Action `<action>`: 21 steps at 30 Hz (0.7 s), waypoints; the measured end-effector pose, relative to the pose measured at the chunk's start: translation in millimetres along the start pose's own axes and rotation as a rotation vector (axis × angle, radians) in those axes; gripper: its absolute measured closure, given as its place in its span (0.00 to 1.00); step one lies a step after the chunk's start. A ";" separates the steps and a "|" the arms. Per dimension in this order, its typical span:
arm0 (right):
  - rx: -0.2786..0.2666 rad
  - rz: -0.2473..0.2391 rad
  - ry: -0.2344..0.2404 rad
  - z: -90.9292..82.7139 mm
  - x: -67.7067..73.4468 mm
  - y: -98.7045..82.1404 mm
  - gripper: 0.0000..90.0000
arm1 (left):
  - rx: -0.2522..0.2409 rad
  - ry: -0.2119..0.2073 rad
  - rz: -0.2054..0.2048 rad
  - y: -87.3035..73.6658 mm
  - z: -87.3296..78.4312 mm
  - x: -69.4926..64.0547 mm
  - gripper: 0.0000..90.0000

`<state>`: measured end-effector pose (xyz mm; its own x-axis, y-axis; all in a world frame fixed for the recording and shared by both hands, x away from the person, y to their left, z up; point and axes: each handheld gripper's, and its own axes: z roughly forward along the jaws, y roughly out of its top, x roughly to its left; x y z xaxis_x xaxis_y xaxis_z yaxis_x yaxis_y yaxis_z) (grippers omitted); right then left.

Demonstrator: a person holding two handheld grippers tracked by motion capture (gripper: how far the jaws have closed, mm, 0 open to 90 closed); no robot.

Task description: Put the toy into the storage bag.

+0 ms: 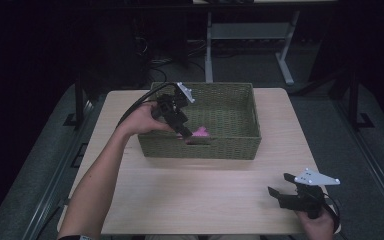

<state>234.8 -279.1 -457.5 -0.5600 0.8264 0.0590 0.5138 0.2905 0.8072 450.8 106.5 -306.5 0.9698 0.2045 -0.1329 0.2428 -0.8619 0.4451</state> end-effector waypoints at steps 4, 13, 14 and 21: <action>0.002 -0.002 -0.003 0.5 0.0 0.1 0.24 | -0.007 0.014 0.009 -3.4 -4.8 -5.9 0.30; 0.000 -0.001 -0.003 -0.1 -0.1 0.0 0.24 | -0.002 0.028 0.030 -0.7 -9.3 -20.0 0.30; 0.000 -0.001 -0.003 -0.2 -0.1 0.0 0.24 | 0.002 0.028 0.030 -0.6 -9.3 -21.1 0.30; -0.003 -0.005 -0.002 -0.4 -0.5 -0.3 0.24 | 0.003 0.029 0.039 -0.5 -10.9 -29.7 0.30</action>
<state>234.7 -279.8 -457.5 -0.5613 0.8259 0.0535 0.5092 0.2936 0.8090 422.1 106.0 -293.1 0.9788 0.1843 -0.0897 0.2050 -0.8709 0.4466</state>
